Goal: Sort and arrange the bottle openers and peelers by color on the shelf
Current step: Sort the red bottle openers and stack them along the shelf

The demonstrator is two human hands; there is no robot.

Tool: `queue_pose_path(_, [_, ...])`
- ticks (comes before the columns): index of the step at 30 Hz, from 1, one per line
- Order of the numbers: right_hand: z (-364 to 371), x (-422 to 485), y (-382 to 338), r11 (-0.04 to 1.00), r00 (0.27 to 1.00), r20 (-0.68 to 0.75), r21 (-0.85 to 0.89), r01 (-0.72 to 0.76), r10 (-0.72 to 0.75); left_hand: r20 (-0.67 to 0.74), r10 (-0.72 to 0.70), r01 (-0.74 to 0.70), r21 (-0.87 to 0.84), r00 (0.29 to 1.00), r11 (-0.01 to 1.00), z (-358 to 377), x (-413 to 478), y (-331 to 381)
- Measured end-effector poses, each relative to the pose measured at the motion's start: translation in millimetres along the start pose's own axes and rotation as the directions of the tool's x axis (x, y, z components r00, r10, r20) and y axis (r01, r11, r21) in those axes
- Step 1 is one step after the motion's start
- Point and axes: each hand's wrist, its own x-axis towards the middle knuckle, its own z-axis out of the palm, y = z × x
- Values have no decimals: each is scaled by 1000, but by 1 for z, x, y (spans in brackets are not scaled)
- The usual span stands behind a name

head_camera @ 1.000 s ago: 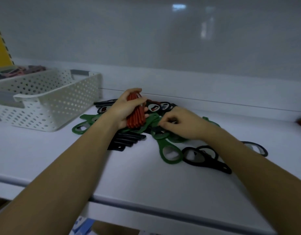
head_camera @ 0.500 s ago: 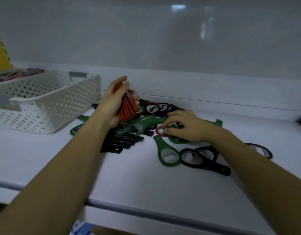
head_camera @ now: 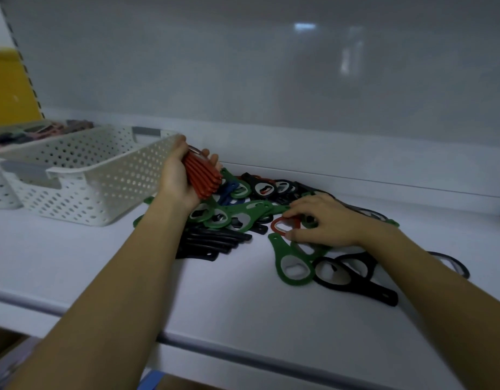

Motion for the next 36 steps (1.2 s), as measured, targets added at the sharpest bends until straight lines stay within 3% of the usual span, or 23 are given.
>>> queue_pose_path(5, [2,5,0,999,999,-52,-41,-6,4,86,-7,-4,124,996,992,8,-5,-9])
queue_pose_path(8, [3,7,-2,996,985,-154,-73,60,-71,18,43,-44,57,999,997,3,2,-5])
queue_pose_path(11, [1,28,-7,997,972,-230,50,58,-45,-57,88,-91,-56,994,994,-6,9,2])
queue_pose_path(17, [3,99,-26,1000,996,87,-3,-22,22,-70,130,-139,-133,989,981,-11,10,7])
queue_pose_path(20, [17,104,-33,1000,993,115,7,-3,3,-26,89,-91,-146,996,985,-9,8,6])
queue_pose_path(26, [10,49,-37,996,994,102,88,29,-38,95,64,-66,14,993,998,8,-8,-1])
queue_pose_path(29, [1,18,-30,965,997,-71,259,49,-32,201,32,-76,213,979,974,24,-26,-13])
queue_pose_path(32, [-18,-15,-9,900,968,-236,435,27,85,289,-41,-105,472,956,875,48,-48,-35])
queue_pose_path(34, [-30,-40,11,848,935,-300,530,0,187,446,-2,-344,692,895,634,67,-64,-57])
queue_pose_path(36, [-42,-66,29,791,893,-353,612,-5,278,645,0,-598,708,764,375,88,-83,-82])
